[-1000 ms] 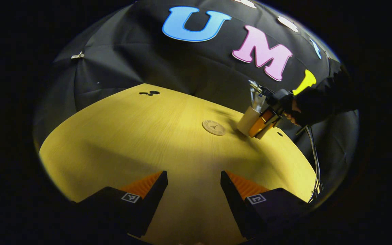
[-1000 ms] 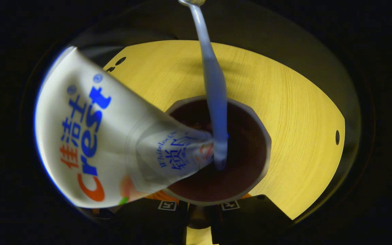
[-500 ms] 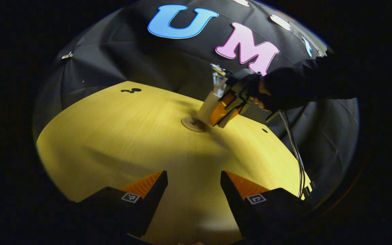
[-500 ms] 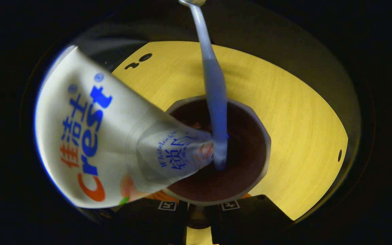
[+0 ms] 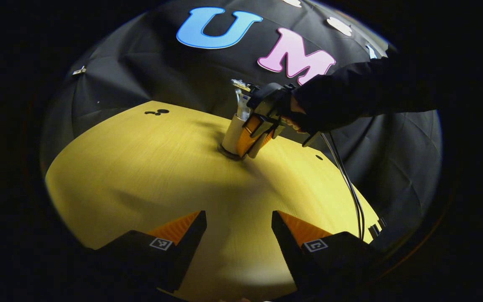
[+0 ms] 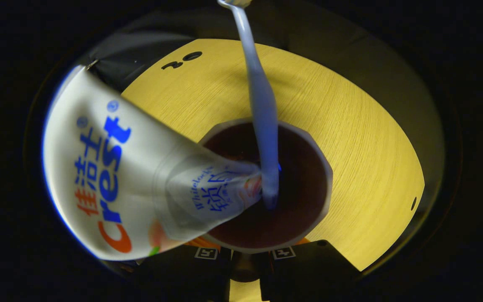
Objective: Put the toothbrush and toothpaste on the desktop into the cup, then pick up the cup and place it on the coaster on the desktop.
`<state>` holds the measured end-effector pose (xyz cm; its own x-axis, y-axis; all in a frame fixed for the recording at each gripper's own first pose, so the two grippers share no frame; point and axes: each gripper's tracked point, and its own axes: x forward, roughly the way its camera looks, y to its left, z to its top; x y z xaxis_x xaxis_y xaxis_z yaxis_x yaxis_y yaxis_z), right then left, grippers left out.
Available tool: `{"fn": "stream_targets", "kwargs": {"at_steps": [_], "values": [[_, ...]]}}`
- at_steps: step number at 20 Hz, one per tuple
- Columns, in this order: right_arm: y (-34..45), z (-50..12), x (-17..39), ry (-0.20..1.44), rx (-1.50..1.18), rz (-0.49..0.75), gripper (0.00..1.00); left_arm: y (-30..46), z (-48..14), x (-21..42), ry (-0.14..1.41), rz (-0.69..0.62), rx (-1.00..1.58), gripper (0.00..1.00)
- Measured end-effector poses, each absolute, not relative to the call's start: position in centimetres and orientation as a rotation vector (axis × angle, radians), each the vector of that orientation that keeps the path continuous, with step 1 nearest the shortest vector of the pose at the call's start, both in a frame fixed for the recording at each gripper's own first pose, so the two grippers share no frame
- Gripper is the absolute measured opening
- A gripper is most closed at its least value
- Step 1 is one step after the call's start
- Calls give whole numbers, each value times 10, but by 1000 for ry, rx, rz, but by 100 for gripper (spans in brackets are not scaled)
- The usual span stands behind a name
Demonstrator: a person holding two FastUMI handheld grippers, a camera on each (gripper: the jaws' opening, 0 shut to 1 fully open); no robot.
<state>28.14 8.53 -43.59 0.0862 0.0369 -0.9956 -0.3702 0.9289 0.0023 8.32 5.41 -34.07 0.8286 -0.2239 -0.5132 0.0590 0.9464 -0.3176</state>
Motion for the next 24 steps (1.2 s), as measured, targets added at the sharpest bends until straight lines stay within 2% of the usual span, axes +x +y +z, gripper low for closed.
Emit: {"fn": "stream_targets", "kwargs": {"at_steps": [1, 6, 7, 8, 9, 13, 15, 16, 17, 18, 24], "values": [[85, -438, 281, 1467, -285, 305, 31, 59, -339, 83, 574, -143, -302, 97], [90, -441, 280, 1471, -320, 306, 33, 70, -341, 73, 579, -112, -309, 97], [89, -438, 277, 1482, -310, 309, 28, 70, -340, 71, 582, -109, -307, 98], [92, -434, 278, 1472, -298, 324, 33, 69, -340, 69, 587, -109, -304, 97], [93, -429, 275, 1464, -287, 340, 48, 69, -339, 67, 592, -111, -298, 98], [102, -405, 274, 1421, -236, 367, 87, 67, -323, 61, 601, -112, -254, 98], [100, -385, 272, 1397, -206, 373, 84, 64, -310, 61, 597, -116, -248, 98], [96, -373, 269, 1383, -197, 371, 88, 63, -304, 61, 594, -114, -247, 98], [94, -362, 267, 1362, -184, 374, 100, 60, -297, 62, 591, -114, -249, 98], [91, -348, 266, 1334, -172, 379, 98, 58, -290, 64, 588, -114, -249, 98], [58, -245, 244, 1138, -30, 369, 99, 33, -228, 88, 510, -106, -219, 98]]}}
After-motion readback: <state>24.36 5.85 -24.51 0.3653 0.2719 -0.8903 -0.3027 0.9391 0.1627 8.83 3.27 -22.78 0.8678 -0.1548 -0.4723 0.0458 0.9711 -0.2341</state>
